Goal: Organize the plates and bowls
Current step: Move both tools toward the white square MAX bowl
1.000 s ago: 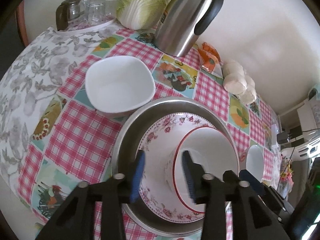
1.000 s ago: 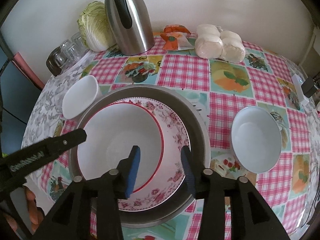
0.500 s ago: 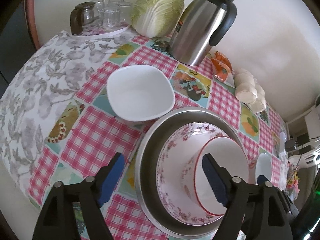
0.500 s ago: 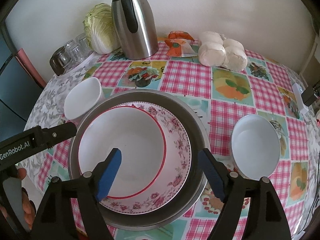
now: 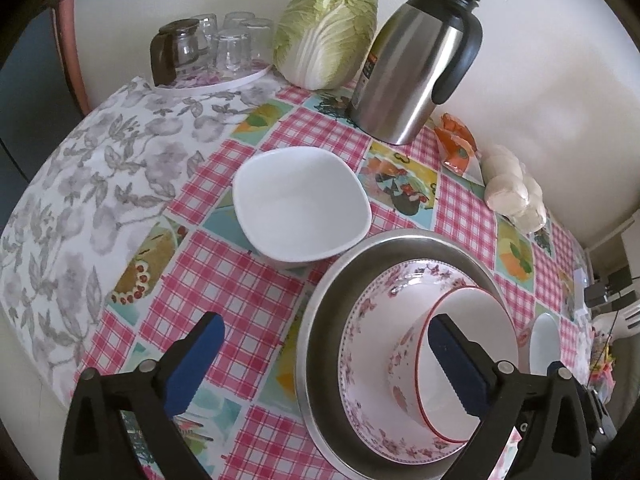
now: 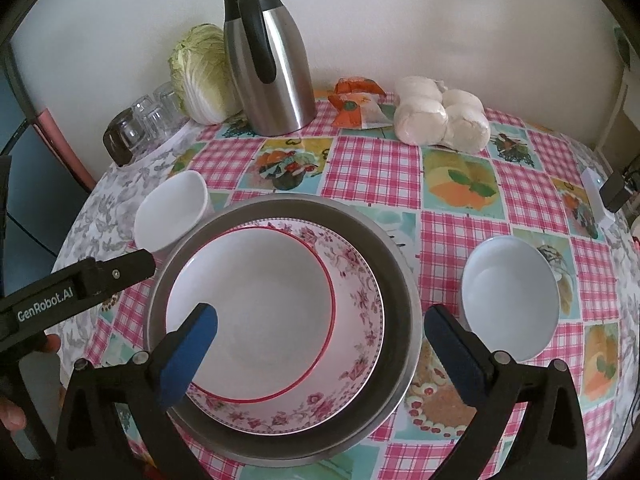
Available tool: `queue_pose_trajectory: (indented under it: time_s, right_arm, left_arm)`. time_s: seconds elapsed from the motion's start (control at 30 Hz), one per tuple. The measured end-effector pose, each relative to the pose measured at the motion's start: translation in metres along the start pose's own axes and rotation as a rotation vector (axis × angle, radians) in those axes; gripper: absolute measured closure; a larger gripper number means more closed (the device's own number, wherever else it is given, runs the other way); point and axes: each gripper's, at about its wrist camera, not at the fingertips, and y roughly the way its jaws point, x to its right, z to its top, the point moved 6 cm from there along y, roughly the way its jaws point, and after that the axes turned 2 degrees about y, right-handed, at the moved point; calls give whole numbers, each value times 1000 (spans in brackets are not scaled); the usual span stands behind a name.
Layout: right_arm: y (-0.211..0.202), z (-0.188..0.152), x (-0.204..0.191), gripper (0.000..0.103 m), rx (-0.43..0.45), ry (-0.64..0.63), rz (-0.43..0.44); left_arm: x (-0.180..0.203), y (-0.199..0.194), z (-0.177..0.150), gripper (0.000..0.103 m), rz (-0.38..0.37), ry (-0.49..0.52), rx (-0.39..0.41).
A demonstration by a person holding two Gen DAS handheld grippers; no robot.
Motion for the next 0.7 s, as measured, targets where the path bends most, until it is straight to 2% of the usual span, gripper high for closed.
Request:
queue_pose_trajectory:
  time_s: [0.43, 0.7]
  right_arm:
    - [0, -1, 0, 0, 23, 42, -41]
    - [2, 2, -7, 0, 31, 115, 18]
  left_arm:
    - [-33, 8, 10, 0, 4, -54, -6]
    - [-56, 15, 24, 0, -22, -99, -6]
